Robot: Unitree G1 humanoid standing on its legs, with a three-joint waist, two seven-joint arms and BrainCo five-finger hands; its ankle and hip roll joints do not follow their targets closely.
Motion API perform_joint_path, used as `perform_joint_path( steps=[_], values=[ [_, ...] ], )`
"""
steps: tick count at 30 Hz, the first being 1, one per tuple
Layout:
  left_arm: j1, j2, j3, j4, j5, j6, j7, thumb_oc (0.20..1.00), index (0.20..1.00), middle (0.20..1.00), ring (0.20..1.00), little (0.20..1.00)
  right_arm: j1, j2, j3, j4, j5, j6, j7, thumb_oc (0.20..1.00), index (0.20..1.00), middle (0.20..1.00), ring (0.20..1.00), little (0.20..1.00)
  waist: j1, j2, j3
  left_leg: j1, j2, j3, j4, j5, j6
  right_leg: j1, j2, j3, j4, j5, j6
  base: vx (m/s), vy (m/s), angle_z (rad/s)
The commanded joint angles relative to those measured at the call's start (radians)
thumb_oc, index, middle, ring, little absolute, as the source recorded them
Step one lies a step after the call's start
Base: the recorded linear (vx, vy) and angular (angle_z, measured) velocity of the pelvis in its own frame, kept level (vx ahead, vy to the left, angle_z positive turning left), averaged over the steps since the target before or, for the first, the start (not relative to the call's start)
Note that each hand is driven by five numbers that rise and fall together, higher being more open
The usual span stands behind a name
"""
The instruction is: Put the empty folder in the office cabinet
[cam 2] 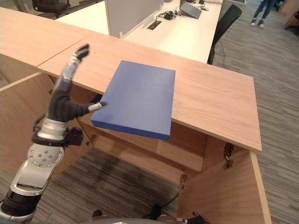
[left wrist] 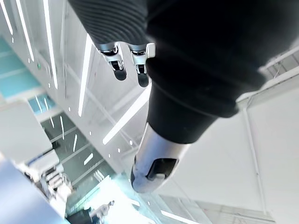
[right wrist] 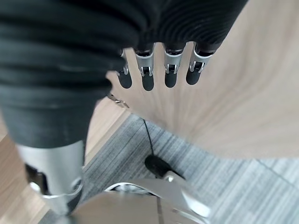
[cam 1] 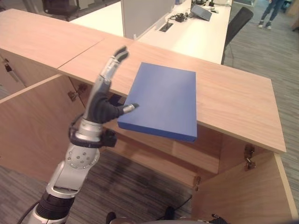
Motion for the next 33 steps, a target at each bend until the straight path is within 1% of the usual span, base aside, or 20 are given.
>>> perform_joint_path(
  steps=[1, 2, 3, 5, 6, 9, 13, 18, 20, 21, 24, 26, 29, 33],
  values=[
    [-0.078, 0.020, 0.003, -0.073, -0.068, -0.032, -0.051, 1.000, 1.000, 1.000, 1.000, 1.000, -0.067, -0.007, 0.026, 0.008, 0.027, -0.014, -0.009, 1.000, 1.000, 1.000, 1.000, 1.000, 0.006, -0.021, 0.044, -0.037, -0.096, -0.015, 0.098, -0.169, 0.030, 0.039, -0.012, 0.003, 0.007, -0.043, 0.029, 0.02, -0.040, 0.07],
    [-0.081, 0.026, -0.007, -0.064, -0.067, -0.031, -0.058, 1.000, 1.000, 1.000, 1.000, 1.000, -0.073, -0.009, 0.031, 0.006, 0.029, -0.016, -0.006, 1.000, 1.000, 1.000, 1.000, 1.000, 0.009, -0.022, 0.042, -0.040, -0.128, -0.048, 0.090, -0.174, 0.038, 0.035, -0.012, 0.010, 0.007, -0.039, 0.026, 0.01, -0.011, 0.03],
    [-0.081, 0.028, -0.018, -0.061, -0.068, -0.027, -0.067, 1.000, 1.000, 1.000, 1.000, 1.000, -0.077, -0.009, 0.030, 0.008, 0.030, -0.016, -0.006, 1.000, 1.000, 1.000, 1.000, 1.000, 0.007, -0.020, 0.040, -0.041, -0.135, -0.052, 0.082, -0.175, 0.040, 0.036, -0.010, 0.008, 0.007, -0.038, 0.026, 0.01, -0.022, -0.14],
    [-0.083, 0.032, -0.033, -0.057, -0.069, -0.022, -0.077, 1.000, 1.000, 1.000, 1.000, 1.000, -0.080, -0.006, 0.028, 0.009, 0.037, -0.016, -0.006, 1.000, 1.000, 1.000, 1.000, 1.000, 0.001, -0.018, 0.037, -0.040, -0.130, -0.041, 0.077, -0.168, 0.037, 0.036, -0.011, 0.001, 0.007, -0.038, 0.027, 0.02, -0.008, -0.09],
    [-0.074, 0.042, -0.040, -0.043, -0.064, -0.019, -0.085, 1.000, 1.000, 1.000, 1.000, 1.000, -0.080, -0.003, 0.026, 0.008, 0.051, -0.015, -0.003, 1.000, 1.000, 1.000, 1.000, 1.000, -0.001, -0.015, 0.033, -0.035, -0.123, -0.028, 0.073, -0.155, 0.028, 0.039, -0.012, 0.001, 0.007, -0.040, 0.024, 0.05, 0.014, 0.08],
    [-0.054, 0.051, -0.041, -0.024, -0.047, -0.017, -0.093, 1.000, 1.000, 1.000, 1.000, 1.000, -0.076, 0.006, 0.047, 0.009, 0.039, -0.013, 0.005, 1.000, 1.000, 1.000, 1.000, 1.000, 0.002, -0.006, 0.024, 0.001, -0.126, -0.038, 0.027, -0.143, 0.020, 0.052, -0.010, -0.001, 0.007, -0.044, 0.021, 0.06, 0.022, 0.02],
    [-0.027, 0.055, -0.023, -0.023, -0.033, -0.011, -0.097, 1.000, 1.000, 1.000, 1.000, 1.000, -0.064, 0.011, 0.055, 0.022, 0.027, -0.009, 0.008, 1.000, 1.000, 1.000, 1.000, 1.000, 0.002, 0.003, 0.013, 0.037, -0.119, -0.035, -0.010, -0.127, 0.011, 0.071, -0.007, -0.002, 0.007, -0.054, 0.017, 0.05, 0.017, 0.02],
    [0.003, 0.060, 0.000, -0.027, -0.005, -0.008, -0.098, 1.000, 1.000, 1.000, 1.000, 1.000, -0.059, 0.021, 0.065, 0.024, 0.020, -0.011, 0.010, 1.000, 1.000, 1.000, 1.000, 1.000, 0.007, 0.010, 0.008, 0.060, -0.109, -0.031, -0.026, -0.123, 0.005, 0.083, -0.002, -0.001, 0.007, -0.062, 0.014, 0.02, 0.003, -0.01],
    [0.029, 0.073, 0.016, -0.025, 0.022, -0.003, -0.101, 1.000, 1.000, 1.000, 1.000, 1.000, -0.059, 0.018, 0.061, 0.022, 0.022, -0.011, 0.011, 1.000, 1.000, 1.000, 1.000, 1.000, 0.010, 0.012, 0.006, 0.067, -0.104, -0.029, -0.029, -0.120, 0.002, 0.087, 0.000, -0.002, 0.007, -0.064, 0.014, 0.02, -0.002, -0.01],
    [0.056, 0.091, 0.037, -0.018, 0.069, 0.006, -0.102, 1.000, 1.000, 1.000, 1.000, 1.000, -0.063, 0.015, 0.057, 0.014, 0.023, -0.012, 0.012, 1.000, 1.000, 1.000, 1.000, 1.000, 0.015, 0.014, 0.007, 0.071, -0.101, -0.029, -0.032, -0.119, 0.000, 0.087, 0.003, -0.001, 0.007, -0.066, 0.012, 0.00, 0.000, 0.00],
    [0.091, 0.116, 0.059, -0.017, 0.133, 0.003, -0.103, 1.000, 1.000, 1.000, 1.000, 1.000, -0.062, 0.018, 0.064, 0.006, 0.015, -0.010, 0.013, 1.000, 1.000, 1.000, 1.000, 1.000, 0.018, 0.016, 0.007, 0.076, -0.094, -0.029, -0.035, -0.118, -0.004, 0.089, 0.008, 0.000, 0.007, -0.069, 0.011, 0.00, 0.000, 0.00],
    [0.109, 0.127, 0.062, -0.025, 0.152, -0.006, -0.114, 1.000, 1.000, 1.000, 1.000, 1.000, -0.061, 0.021, 0.065, 0.004, 0.012, -0.012, 0.012, 1.000, 1.000, 1.000, 1.000, 1.000, 0.018, 0.016, 0.006, 0.080, -0.090, -0.026, -0.038, -0.118, -0.005, 0.091, 0.012, 0.003, 0.007, -0.071, 0.010, 0.00, 0.000, 0.00],
    [0.113, 0.131, 0.050, -0.038, 0.158, -0.021, -0.125, 1.000, 1.000, 1.000, 1.000, 1.000, -0.057, 0.024, 0.072, 0.006, 0.007, -0.012, 0.015, 1.000, 1.000, 1.000, 1.000, 1.000, 0.014, 0.016, 0.003, 0.087, -0.087, -0.022, -0.045, -0.116, -0.007, 0.092, 0.016, 0.007, 0.007, -0.073, 0.010, 0.00, 0.000, 0.00],
    [0.090, 0.114, 0.013, 0.003, 0.178, -0.018, -0.105, 1.000, 1.000, 1.000, 1.000, 1.000, -0.050, 0.018, 0.075, 0.016, 0.001, -0.010, 0.012, 1.000, 1.000, 1.000, 1.000, 1.000, 0.007, 0.013, 0.001, 0.089, -0.083, -0.018, -0.046, -0.115, -0.009, 0.093, 0.020, 0.012, 0.007, -0.075, 0.008, -0.01, -0.007, -0.05]
  ],
)
